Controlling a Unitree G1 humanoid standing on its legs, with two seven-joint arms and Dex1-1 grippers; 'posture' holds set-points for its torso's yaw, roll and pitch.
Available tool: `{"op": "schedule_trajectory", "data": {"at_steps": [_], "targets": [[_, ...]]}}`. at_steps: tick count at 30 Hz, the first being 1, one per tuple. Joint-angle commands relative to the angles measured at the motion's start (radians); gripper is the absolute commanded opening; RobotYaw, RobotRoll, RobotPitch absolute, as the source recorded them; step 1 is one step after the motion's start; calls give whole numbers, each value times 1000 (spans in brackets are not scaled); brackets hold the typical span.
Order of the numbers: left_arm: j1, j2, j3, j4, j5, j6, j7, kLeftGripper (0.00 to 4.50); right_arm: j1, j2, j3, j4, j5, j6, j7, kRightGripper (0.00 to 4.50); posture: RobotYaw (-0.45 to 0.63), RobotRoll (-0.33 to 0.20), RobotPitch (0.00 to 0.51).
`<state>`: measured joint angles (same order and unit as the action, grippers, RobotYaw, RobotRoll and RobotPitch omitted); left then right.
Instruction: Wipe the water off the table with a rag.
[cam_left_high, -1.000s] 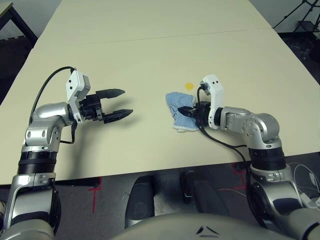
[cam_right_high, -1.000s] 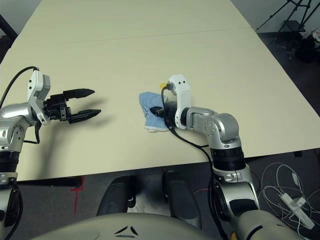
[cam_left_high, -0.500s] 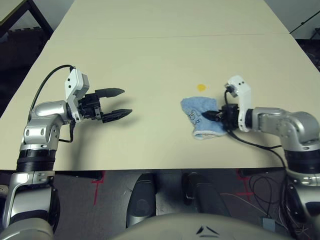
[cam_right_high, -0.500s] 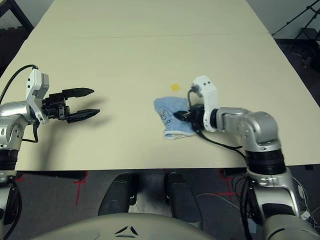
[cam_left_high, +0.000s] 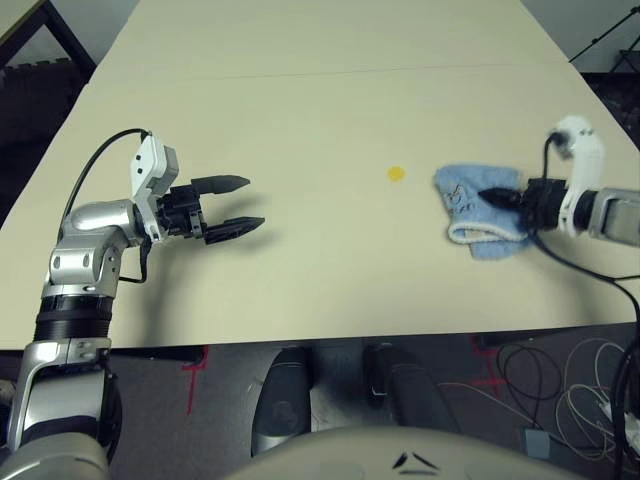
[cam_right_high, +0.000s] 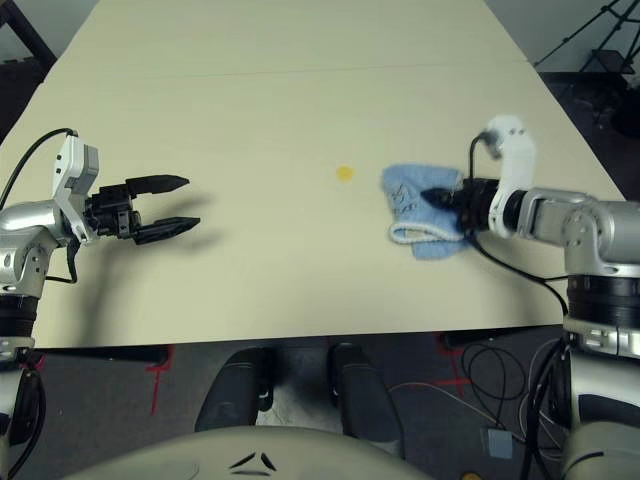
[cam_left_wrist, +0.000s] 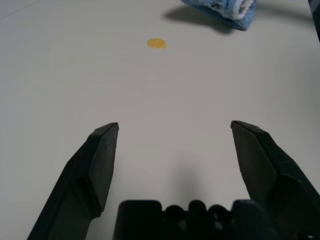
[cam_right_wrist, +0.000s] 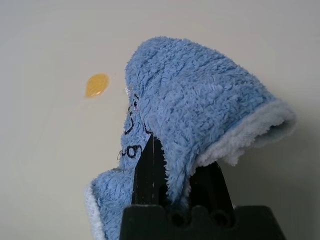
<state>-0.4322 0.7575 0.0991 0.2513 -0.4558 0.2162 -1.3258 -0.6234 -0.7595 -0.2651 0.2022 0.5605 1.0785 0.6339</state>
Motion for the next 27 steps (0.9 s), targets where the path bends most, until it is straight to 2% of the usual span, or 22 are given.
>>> {"op": "schedule_trajectory", "data": {"at_steps": [1,4,12,19,27], "targets": [[-11,-1,-12,14,14,-9,-11,4500,-58,-1,25,116,-66,-90,-12,31,104,0,175],[-14,-2,-14,16,17,-11,-14,4500,-105,32,72,195,-109,-142,-5,31,102,0,176],[-18,1,-12,16,19,-9,-15,4500,-227,213,169,450,-230,-298,-26,30,115,0,176],[-11,13,-10,10,24,-13,-20,4500,-297,346,198,596,-288,-382,-25,30,133,0,178],[-16,21,-23,33,59,-63,-25,4500,-361,483,206,671,-328,-423,-23,30,138,0,180]]}}
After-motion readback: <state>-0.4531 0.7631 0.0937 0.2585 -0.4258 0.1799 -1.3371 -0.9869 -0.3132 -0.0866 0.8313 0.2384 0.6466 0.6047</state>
